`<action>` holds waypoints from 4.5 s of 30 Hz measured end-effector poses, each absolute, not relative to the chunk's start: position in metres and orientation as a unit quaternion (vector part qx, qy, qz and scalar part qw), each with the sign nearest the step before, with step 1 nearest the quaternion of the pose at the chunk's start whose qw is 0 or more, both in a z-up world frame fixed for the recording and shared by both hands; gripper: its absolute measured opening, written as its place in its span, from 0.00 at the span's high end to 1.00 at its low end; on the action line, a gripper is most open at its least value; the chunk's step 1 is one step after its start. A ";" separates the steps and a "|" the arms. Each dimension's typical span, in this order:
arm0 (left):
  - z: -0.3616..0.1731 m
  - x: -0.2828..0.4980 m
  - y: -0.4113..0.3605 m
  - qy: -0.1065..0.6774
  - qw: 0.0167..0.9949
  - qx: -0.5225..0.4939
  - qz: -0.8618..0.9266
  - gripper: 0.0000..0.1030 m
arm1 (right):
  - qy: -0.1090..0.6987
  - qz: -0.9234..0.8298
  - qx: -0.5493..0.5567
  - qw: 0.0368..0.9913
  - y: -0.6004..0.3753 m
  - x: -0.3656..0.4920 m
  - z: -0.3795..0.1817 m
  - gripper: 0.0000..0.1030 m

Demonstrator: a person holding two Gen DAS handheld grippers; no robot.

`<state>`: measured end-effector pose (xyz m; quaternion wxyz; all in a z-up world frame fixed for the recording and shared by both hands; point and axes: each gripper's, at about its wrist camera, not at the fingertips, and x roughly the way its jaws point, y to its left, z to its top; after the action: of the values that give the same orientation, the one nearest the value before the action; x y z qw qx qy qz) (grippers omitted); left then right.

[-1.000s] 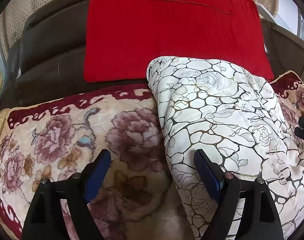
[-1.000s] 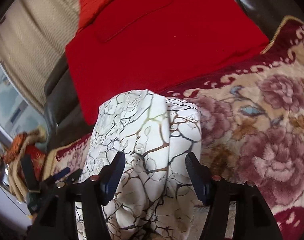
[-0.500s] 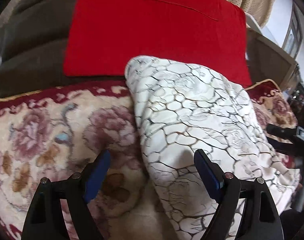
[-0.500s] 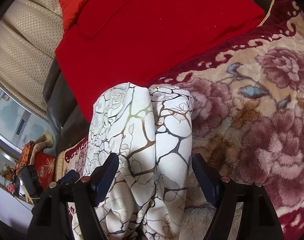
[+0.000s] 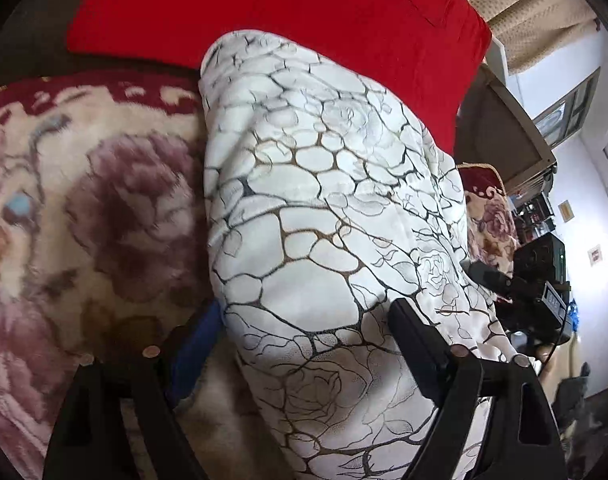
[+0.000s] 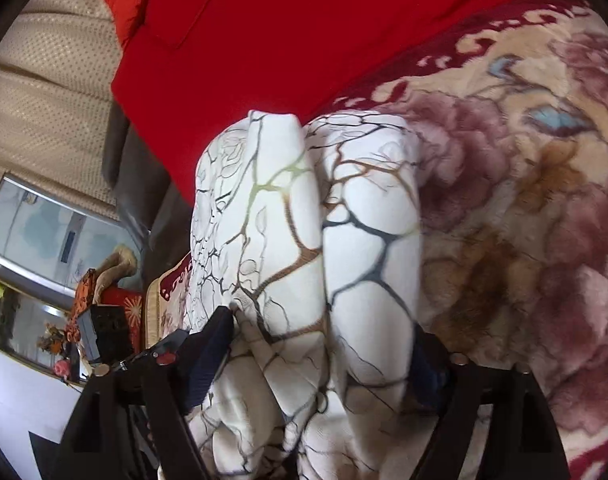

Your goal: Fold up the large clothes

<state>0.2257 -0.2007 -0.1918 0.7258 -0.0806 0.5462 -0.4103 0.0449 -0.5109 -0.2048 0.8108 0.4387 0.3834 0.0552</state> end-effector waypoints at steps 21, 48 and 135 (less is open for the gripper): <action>-0.191 0.210 -0.217 0.515 0.731 -0.113 -0.434 0.27 | 0.361 0.109 0.404 0.833 -0.456 0.082 -0.198 0.55; -0.170 0.198 -0.105 0.471 0.843 -0.039 -0.257 0.26 | 0.408 0.115 0.382 0.822 -0.351 0.143 -0.205 0.28; 0.095 -0.110 -0.050 0.168 0.980 0.083 -0.067 0.07 | 0.197 -0.029 0.135 0.970 -0.219 -0.201 0.081 0.22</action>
<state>-0.1096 -0.0499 0.0955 0.9800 0.0827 0.1682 -0.0665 -0.2011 -0.2195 0.0805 0.9705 0.1353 0.1974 -0.0290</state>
